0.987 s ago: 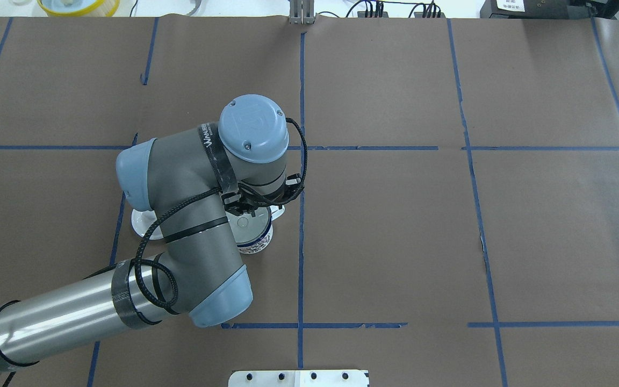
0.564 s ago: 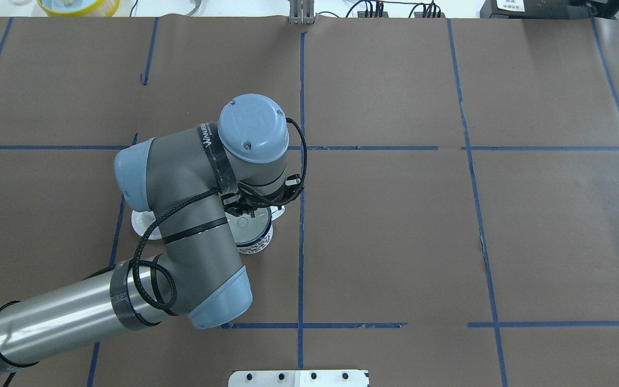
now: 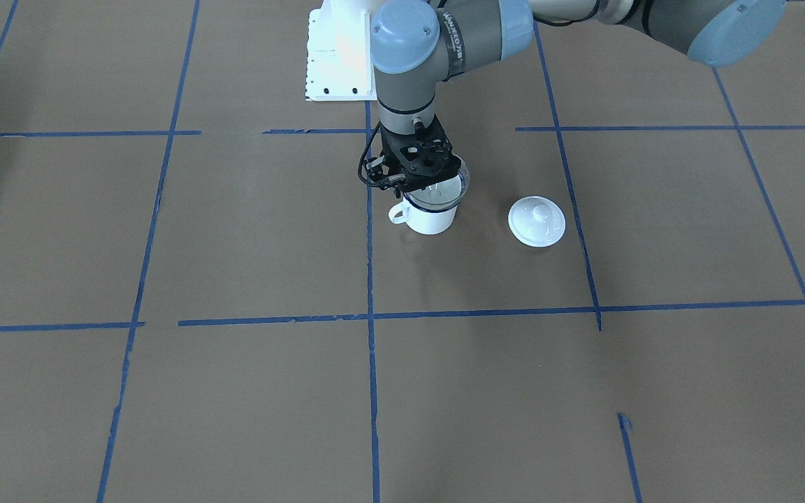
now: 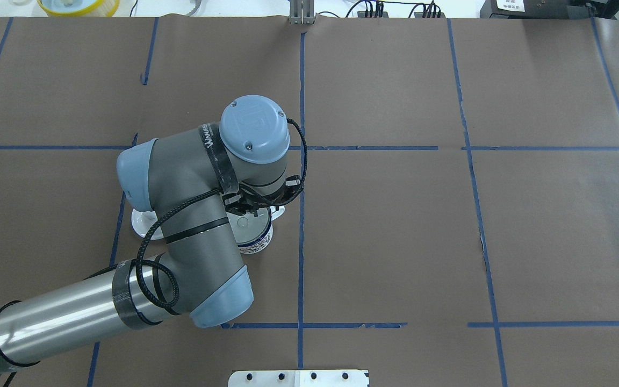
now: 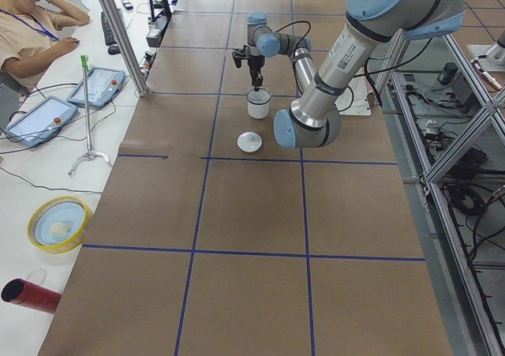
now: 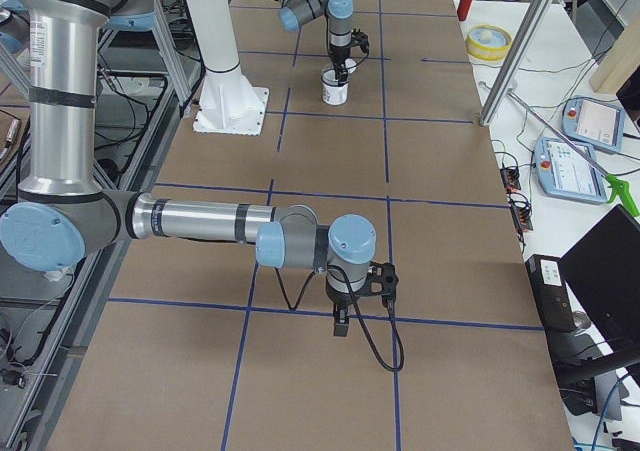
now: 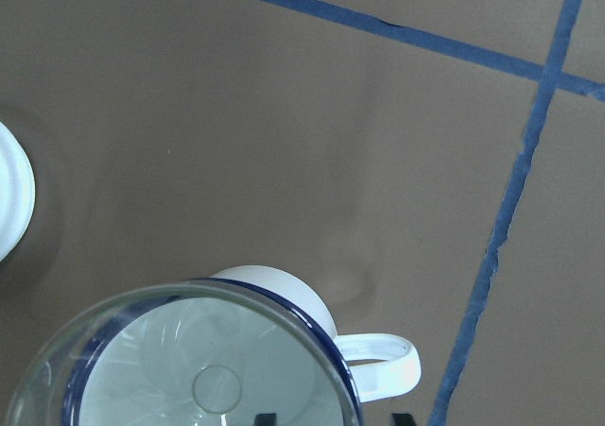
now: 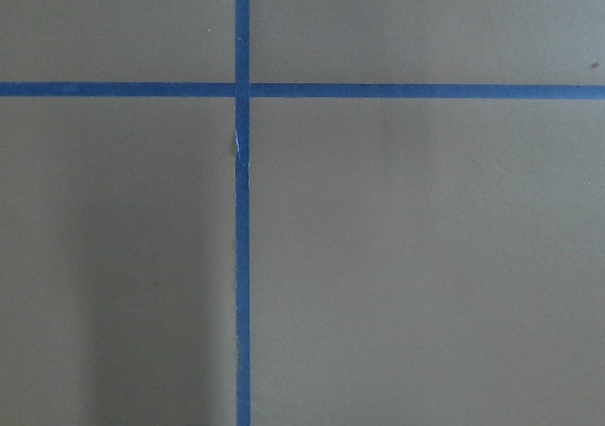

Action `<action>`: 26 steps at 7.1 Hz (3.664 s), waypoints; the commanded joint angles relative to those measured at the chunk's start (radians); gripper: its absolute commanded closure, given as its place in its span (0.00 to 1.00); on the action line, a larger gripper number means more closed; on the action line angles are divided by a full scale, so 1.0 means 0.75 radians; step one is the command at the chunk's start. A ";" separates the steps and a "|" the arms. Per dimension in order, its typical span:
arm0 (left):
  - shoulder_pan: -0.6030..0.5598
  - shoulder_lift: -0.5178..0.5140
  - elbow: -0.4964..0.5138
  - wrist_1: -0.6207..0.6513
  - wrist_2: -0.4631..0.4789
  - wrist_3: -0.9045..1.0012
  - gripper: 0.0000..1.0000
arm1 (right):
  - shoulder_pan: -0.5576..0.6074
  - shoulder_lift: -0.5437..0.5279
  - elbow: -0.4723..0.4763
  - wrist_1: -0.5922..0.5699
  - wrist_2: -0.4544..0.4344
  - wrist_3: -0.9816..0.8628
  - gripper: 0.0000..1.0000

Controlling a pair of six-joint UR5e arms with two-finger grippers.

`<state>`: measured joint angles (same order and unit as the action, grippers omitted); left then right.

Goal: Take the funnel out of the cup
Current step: 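Lower the left gripper and grasp the clear glass funnel in the mug, then lift the clear funnel out of the mug and carry it farther away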

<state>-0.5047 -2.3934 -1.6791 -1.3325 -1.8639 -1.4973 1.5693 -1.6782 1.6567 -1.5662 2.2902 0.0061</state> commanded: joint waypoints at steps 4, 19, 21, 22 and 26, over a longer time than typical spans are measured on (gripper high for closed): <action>-0.006 -0.018 -0.119 0.064 0.002 0.002 1.00 | 0.000 0.000 0.000 0.000 0.000 0.000 0.00; -0.313 0.238 0.663 -1.567 0.806 -1.297 1.00 | 0.000 0.000 0.000 0.000 0.000 0.000 0.00; -0.297 0.242 0.686 -1.569 0.808 -1.297 1.00 | 0.000 0.000 0.000 0.000 0.000 0.000 0.00; -0.297 0.242 0.686 -1.569 0.806 -1.295 1.00 | 0.000 0.000 0.000 0.000 0.000 0.000 0.00; -0.309 0.246 0.595 -1.565 0.790 -1.003 0.00 | 0.000 0.000 0.000 0.000 0.000 0.000 0.00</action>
<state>-0.7312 -2.2110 -1.1885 -2.5078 -1.2656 -2.3348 1.5693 -1.6782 1.6567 -1.5662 2.2902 0.0061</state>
